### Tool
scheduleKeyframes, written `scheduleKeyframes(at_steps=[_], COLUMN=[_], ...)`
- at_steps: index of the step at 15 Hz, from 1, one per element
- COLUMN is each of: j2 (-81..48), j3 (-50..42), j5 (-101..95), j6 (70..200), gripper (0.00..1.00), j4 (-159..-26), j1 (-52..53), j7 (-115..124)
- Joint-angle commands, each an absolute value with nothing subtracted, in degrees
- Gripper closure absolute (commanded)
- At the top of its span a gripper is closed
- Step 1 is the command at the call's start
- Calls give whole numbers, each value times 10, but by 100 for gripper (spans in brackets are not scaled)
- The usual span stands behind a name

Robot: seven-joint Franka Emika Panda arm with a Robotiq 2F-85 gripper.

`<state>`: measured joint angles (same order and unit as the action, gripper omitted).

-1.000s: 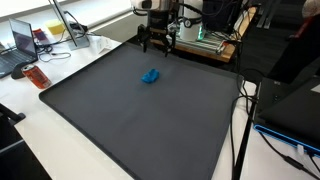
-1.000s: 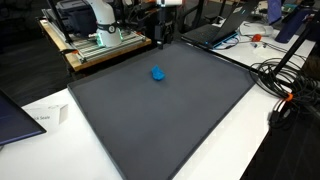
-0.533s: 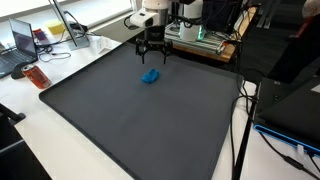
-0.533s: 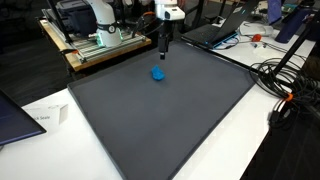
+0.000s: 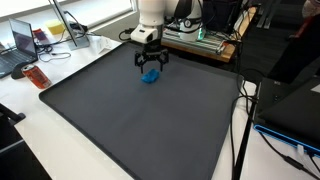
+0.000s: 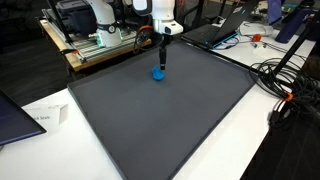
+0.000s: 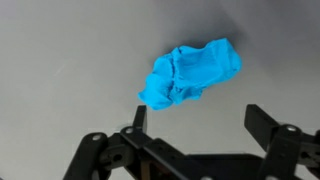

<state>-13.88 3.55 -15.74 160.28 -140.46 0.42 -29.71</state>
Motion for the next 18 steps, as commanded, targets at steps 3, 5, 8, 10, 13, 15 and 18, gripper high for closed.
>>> scheduleKeyframes(at_steps=[3, 5, 8, 10, 13, 15, 18], j2=[-191, -206, -221, -228, -234, -237, -238], j3=[33, 29, 19, 12, 6, 5, 5], j5=[-191, -202, -218, -233, -251, -255, -260], j6=[1631, 1632, 1633, 1636, 1629, 1623, 1615], gripper=[0, 0, 0, 0, 0, 24, 42], j4=[-1381, -1374, -1365, -1360, -1354, -1351, -1347], j1=[-11, -11, -7, -4, -1, 0, 3], j7=[-339, -343, -341, -337, -335, -335, -332])
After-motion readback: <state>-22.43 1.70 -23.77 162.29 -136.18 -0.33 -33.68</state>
